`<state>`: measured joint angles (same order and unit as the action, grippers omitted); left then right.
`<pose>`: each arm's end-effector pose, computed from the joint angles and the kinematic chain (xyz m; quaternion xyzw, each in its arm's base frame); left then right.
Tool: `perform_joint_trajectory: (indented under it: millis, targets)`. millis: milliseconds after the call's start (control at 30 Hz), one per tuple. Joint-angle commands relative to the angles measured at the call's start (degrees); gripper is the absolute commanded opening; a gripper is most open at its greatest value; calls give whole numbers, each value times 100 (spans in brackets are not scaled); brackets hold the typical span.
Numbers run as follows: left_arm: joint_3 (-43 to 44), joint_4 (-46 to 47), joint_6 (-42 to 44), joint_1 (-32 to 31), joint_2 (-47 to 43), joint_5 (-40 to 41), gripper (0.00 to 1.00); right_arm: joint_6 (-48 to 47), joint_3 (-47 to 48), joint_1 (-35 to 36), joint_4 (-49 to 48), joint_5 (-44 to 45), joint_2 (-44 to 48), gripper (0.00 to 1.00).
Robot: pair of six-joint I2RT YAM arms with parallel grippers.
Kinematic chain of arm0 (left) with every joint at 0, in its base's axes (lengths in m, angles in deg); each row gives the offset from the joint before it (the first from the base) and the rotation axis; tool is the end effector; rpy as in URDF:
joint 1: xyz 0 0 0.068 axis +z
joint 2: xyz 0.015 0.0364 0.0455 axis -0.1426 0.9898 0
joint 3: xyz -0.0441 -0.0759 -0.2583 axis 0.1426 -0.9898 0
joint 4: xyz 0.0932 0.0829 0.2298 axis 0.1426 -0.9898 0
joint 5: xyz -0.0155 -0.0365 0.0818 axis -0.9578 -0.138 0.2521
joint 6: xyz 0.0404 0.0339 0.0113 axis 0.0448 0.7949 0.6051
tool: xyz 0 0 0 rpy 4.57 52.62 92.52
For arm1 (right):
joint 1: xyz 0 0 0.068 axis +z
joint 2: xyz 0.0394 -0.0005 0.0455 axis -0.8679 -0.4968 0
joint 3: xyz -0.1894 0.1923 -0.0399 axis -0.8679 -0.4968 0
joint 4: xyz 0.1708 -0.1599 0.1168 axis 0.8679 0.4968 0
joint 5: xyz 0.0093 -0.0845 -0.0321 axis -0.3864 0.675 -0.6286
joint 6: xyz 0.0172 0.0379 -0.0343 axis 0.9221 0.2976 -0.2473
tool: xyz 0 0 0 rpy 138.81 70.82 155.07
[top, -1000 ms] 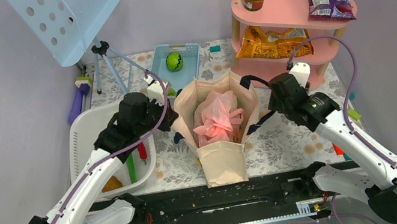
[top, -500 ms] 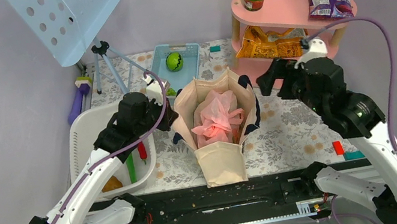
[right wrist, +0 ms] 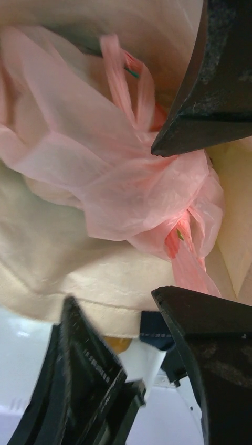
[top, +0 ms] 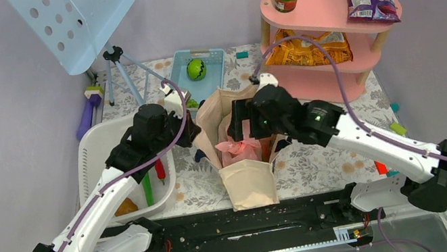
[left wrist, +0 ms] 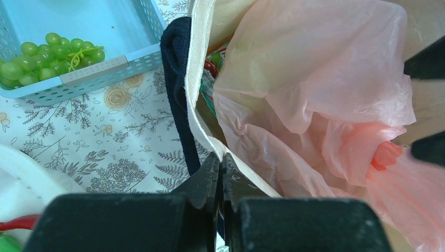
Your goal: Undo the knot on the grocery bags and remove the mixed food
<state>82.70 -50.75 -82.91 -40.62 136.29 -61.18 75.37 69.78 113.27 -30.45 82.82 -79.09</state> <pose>0.1850 -0.1248 0.3377 0.2251 0.8293 -0.2440 0.4495 0.1651 0.2078 0.3870 -0.0584 0.8608 0.2981 0.4083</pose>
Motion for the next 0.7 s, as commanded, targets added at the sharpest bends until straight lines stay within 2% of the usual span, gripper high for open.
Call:
perform_joint_trajectory:
  millis: [0,167,300,367,433,500,600,667]
  targets:
    - [-42,435,-11,83,-100,91,0,665,-285,269,128,103,-333,99]
    - [-49,463,-28,85,-89,40,0,761,-618,416,-28,-128,-1083,100]
    - [-65,481,-29,80,-97,18,0,736,-938,410,-856,-397,-1587,98]
    - [-74,488,-29,78,-105,30,0,611,-832,404,-926,-398,-1795,82]
    - [-91,497,-21,78,-122,59,0,435,-676,399,-873,-313,-1831,56]
    - [-105,501,-21,78,-140,78,0,335,-627,405,-890,-84,-1662,21]
    - [-104,500,-35,78,-133,85,0,72,-612,381,-848,589,-1308,0]
    - [-95,503,-122,78,-127,82,0,-44,-583,234,-609,1109,-1143,0]
